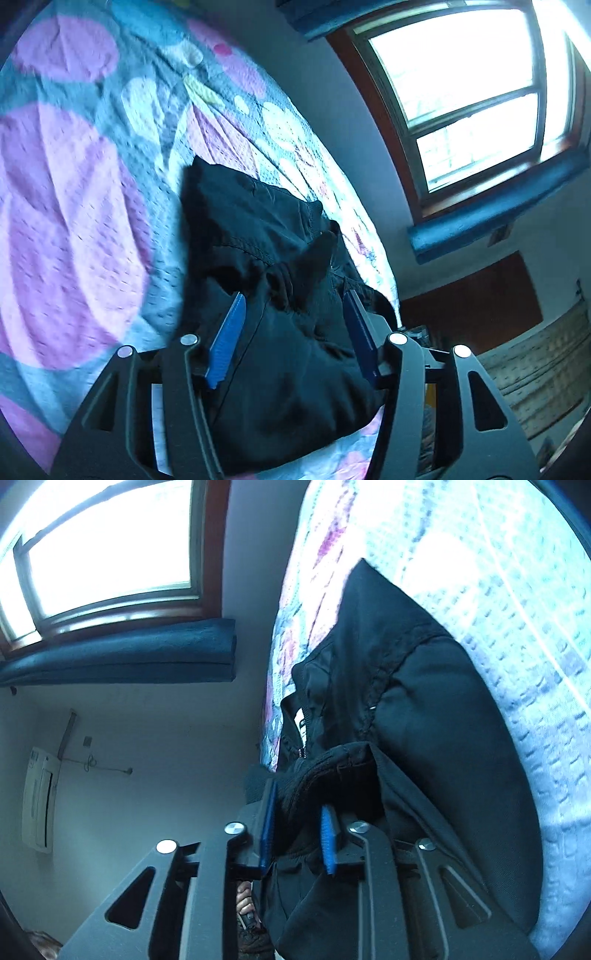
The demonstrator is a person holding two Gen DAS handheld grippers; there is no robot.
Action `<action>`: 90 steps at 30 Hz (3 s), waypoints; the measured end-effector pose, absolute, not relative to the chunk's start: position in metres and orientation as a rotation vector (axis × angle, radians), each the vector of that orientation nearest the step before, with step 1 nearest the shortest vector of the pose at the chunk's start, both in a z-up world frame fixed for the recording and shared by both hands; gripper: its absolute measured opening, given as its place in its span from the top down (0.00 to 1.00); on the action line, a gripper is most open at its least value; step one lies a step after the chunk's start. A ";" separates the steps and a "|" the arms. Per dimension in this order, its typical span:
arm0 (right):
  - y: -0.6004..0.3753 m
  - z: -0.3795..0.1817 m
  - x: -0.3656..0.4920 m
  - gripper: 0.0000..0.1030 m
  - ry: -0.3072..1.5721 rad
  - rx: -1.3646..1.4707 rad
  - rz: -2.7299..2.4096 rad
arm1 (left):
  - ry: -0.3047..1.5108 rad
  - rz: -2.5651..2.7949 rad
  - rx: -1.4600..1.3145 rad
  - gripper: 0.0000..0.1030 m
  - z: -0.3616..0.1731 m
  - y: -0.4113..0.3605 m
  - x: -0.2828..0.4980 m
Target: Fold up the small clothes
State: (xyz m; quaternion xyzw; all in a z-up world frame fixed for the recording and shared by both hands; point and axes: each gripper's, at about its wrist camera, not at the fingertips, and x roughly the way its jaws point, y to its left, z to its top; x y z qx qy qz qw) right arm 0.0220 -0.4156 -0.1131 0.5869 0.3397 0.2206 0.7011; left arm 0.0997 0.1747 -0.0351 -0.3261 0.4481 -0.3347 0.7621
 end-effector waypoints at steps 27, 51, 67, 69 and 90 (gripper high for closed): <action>-0.385 -0.050 0.090 0.48 0.852 0.319 0.413 | 0.988 -0.810 0.119 0.51 -0.030 0.037 0.158; -0.404 -0.018 0.162 0.90 0.786 0.462 0.249 | 0.821 -0.518 0.111 0.91 0.001 0.013 0.228; -0.427 -0.094 0.198 0.90 0.941 0.633 0.187 | 0.945 -0.447 0.042 0.88 -0.061 0.018 0.261; -0.429 -0.093 0.196 0.90 0.942 0.651 0.187 | 0.945 -0.455 0.012 0.87 -0.057 0.021 0.262; -0.325 -0.039 0.156 0.43 0.883 0.804 0.445 | 0.868 -0.328 -0.238 0.34 -0.033 0.135 0.112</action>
